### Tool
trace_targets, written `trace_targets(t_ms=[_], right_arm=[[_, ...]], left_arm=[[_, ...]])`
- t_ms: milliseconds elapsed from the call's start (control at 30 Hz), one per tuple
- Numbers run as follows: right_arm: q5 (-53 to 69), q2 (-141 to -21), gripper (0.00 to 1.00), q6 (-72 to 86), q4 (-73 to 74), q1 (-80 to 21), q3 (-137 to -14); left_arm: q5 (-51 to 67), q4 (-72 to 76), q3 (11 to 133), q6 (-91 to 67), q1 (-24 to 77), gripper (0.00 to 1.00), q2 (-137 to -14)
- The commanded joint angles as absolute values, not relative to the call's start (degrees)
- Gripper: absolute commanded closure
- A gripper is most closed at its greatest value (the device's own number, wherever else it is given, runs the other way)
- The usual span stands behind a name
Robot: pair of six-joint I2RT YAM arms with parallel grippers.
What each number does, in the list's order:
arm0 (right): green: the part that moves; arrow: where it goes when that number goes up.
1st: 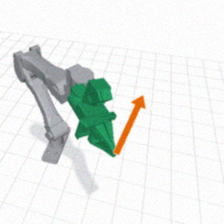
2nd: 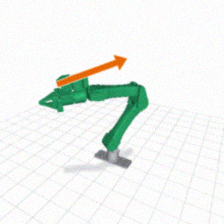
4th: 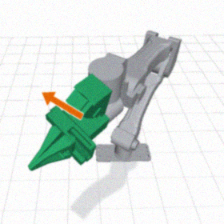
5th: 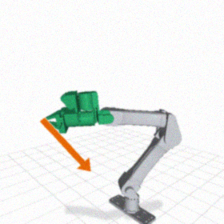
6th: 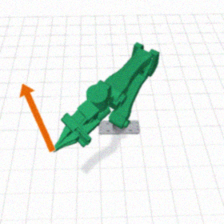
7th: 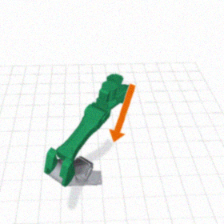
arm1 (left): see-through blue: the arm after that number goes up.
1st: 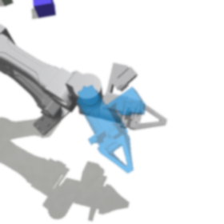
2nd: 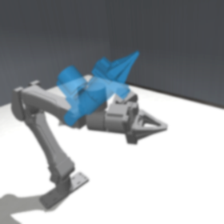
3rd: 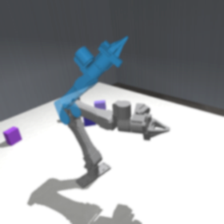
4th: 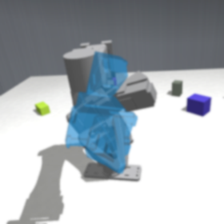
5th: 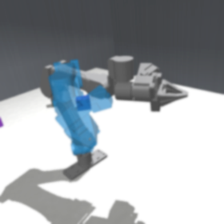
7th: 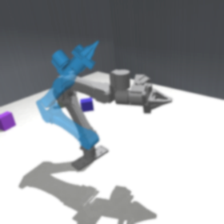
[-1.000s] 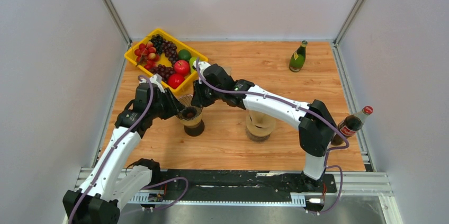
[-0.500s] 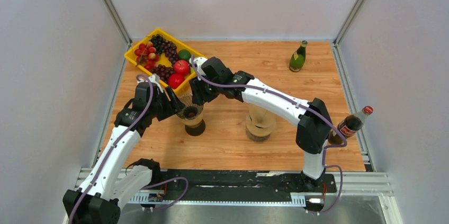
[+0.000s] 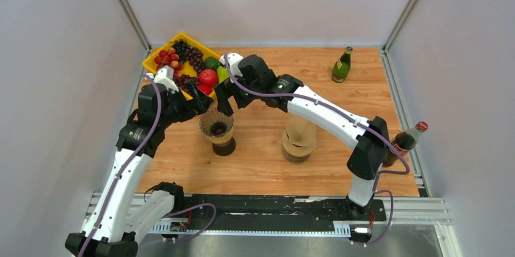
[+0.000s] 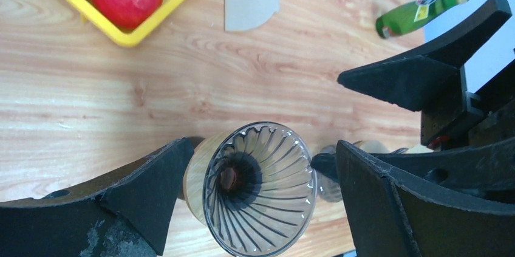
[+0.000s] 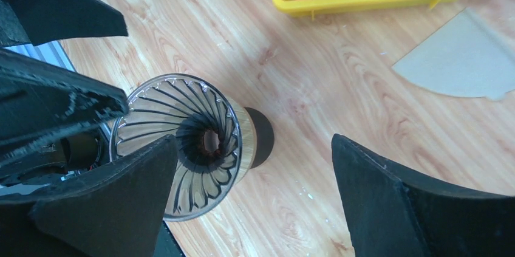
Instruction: Place the coffee filter in the dripper
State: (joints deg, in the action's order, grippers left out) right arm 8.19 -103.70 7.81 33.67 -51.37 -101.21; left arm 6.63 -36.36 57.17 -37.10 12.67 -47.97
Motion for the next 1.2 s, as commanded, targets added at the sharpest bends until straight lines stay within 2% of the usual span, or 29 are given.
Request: trace_targets(t_ms=[0,233,367,533,867,1167], right_arm=[[7.0,-98.3,0.0,5.6,31.2,-48.1,-103.1],[4.0,-101.5,0.0,11.7,28.9,-36.9,-103.9],[-3.8,-108.3,0.0,13.0,28.7,-33.6,-108.4],[-6.7,-119.3,0.01,10.8,28.7,-32.7,-115.7],[-8.8,-139.2,0.04,4.1,28.1,-32.8,-128.9],[-8.4,-146.3,0.05,3.7,24.6,-33.1,-130.3]], left_arm=[[2.8,-32.2,60.3,-36.1,12.4,0.0,-46.2],[-9.4,-31.1,57.3,-38.2,12.4,0.0,-47.8],[-15.5,-30.9,56.8,-39.2,12.4,0.0,-49.8],[-27.1,-33.9,56.2,-41.6,12.3,0.0,-52.1],[-34.1,-31.0,47.7,-46.1,12.4,0.0,-48.4],[-34.9,-29.9,46.8,-45.3,12.4,0.0,-47.3]])
